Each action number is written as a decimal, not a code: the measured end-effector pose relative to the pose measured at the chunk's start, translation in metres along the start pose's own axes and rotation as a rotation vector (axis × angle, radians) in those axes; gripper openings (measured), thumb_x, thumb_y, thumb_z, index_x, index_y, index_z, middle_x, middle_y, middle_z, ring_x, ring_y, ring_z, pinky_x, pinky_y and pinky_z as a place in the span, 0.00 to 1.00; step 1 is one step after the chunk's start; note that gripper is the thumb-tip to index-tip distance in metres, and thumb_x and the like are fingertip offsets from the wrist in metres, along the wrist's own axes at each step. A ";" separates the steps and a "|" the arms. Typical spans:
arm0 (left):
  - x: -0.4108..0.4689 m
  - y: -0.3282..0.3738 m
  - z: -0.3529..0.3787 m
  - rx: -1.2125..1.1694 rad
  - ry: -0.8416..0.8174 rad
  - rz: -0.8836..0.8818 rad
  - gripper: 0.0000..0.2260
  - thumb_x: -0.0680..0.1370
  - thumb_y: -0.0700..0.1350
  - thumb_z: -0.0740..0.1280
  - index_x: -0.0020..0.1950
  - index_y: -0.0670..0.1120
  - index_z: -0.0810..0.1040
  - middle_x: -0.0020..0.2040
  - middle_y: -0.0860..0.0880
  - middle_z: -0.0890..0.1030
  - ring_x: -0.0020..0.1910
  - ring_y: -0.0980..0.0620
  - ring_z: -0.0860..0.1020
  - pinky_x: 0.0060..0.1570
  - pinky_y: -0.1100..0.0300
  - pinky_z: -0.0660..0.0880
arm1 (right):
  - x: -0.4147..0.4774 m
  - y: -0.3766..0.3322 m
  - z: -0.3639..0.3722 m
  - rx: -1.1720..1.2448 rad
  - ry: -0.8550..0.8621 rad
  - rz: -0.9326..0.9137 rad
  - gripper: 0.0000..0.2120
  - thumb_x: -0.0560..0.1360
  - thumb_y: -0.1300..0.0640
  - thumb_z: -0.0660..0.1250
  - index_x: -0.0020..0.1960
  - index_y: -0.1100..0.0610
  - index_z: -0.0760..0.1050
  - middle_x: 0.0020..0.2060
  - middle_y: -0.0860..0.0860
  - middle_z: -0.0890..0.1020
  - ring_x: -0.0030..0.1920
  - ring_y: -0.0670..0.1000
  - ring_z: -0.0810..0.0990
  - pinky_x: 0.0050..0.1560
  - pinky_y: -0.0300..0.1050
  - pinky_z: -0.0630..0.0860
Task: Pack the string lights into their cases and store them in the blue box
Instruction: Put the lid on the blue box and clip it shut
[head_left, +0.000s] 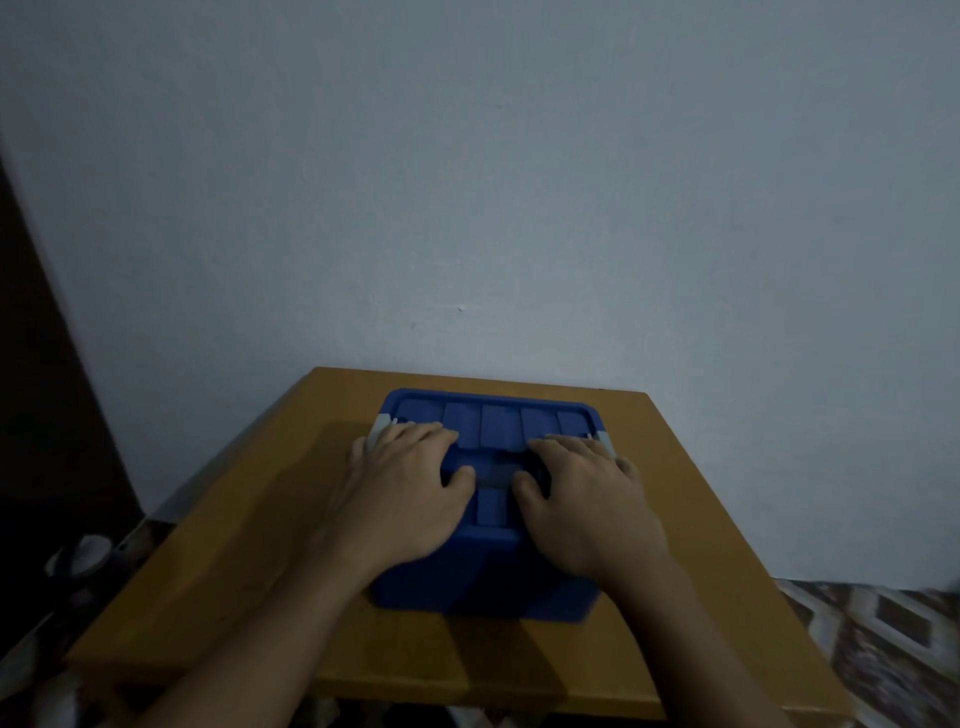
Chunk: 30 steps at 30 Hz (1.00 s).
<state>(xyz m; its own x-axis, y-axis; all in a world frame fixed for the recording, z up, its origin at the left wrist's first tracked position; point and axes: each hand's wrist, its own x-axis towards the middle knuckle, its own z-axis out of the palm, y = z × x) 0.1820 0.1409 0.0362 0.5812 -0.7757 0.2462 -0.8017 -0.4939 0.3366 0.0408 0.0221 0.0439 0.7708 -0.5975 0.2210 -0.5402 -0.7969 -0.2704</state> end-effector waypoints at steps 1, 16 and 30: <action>0.007 -0.001 0.001 -0.004 0.004 0.002 0.23 0.82 0.60 0.55 0.76 0.54 0.66 0.76 0.57 0.66 0.75 0.54 0.61 0.74 0.49 0.55 | 0.007 0.001 0.001 0.003 0.009 0.001 0.19 0.82 0.43 0.53 0.68 0.49 0.71 0.69 0.46 0.75 0.71 0.50 0.68 0.72 0.58 0.62; 0.114 -0.013 0.016 -0.046 0.019 -0.070 0.22 0.81 0.55 0.58 0.73 0.52 0.71 0.73 0.50 0.73 0.73 0.45 0.66 0.71 0.50 0.63 | 0.114 0.022 0.018 0.028 0.099 0.067 0.15 0.79 0.49 0.57 0.41 0.55 0.76 0.41 0.53 0.81 0.42 0.55 0.78 0.51 0.53 0.77; 0.144 -0.014 0.017 -0.041 0.051 -0.095 0.21 0.82 0.54 0.58 0.74 0.52 0.71 0.71 0.46 0.74 0.70 0.45 0.69 0.66 0.51 0.67 | 0.149 0.030 0.024 0.024 0.120 0.099 0.16 0.79 0.48 0.56 0.45 0.56 0.78 0.42 0.54 0.82 0.41 0.55 0.79 0.41 0.48 0.76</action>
<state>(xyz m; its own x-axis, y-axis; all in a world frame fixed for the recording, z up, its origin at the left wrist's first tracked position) 0.2746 0.0293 0.0510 0.6615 -0.7046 0.2568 -0.7368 -0.5468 0.3976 0.1473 -0.0884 0.0465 0.6672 -0.6807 0.3025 -0.6023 -0.7319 -0.3186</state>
